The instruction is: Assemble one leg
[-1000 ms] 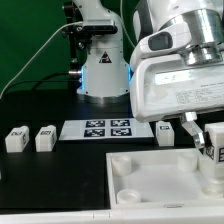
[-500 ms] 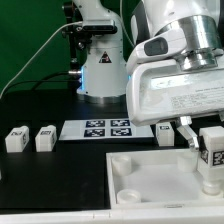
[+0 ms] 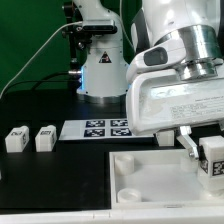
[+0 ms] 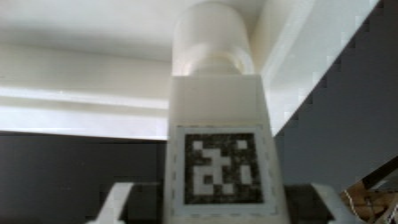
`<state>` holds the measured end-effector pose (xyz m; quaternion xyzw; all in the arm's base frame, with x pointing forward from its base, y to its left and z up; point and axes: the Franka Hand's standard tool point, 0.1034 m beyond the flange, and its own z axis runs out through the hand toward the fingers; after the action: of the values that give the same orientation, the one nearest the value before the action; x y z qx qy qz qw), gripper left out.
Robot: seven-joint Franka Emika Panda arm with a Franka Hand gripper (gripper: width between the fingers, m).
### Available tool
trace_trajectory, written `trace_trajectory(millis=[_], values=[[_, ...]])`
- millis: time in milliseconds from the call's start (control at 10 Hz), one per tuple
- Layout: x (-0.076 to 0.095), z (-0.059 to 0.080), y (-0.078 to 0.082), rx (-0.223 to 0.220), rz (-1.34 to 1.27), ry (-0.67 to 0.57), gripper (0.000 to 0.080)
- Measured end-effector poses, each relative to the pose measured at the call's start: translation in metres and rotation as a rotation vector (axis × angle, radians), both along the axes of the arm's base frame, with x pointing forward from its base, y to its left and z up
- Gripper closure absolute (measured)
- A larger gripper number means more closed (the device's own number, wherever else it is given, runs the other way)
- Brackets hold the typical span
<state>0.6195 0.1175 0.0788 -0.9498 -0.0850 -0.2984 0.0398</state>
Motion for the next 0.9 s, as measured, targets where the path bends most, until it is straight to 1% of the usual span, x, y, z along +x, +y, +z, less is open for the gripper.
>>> trace_trajectory(millis=[300,500,700,900], values=[[0.0003,0.0007,0.0002,0.001,-0.001,0.006,0.0508],[0.0003,0.0035,0.0007,0.0,0.001,0.016,0.0508],[-0.0007,0.0003,-0.0009,-0.001,-0.001,0.02,0.0508],[0.0007,0.0,-0.0013,0.001,-0.004,0.001,0.0508]])
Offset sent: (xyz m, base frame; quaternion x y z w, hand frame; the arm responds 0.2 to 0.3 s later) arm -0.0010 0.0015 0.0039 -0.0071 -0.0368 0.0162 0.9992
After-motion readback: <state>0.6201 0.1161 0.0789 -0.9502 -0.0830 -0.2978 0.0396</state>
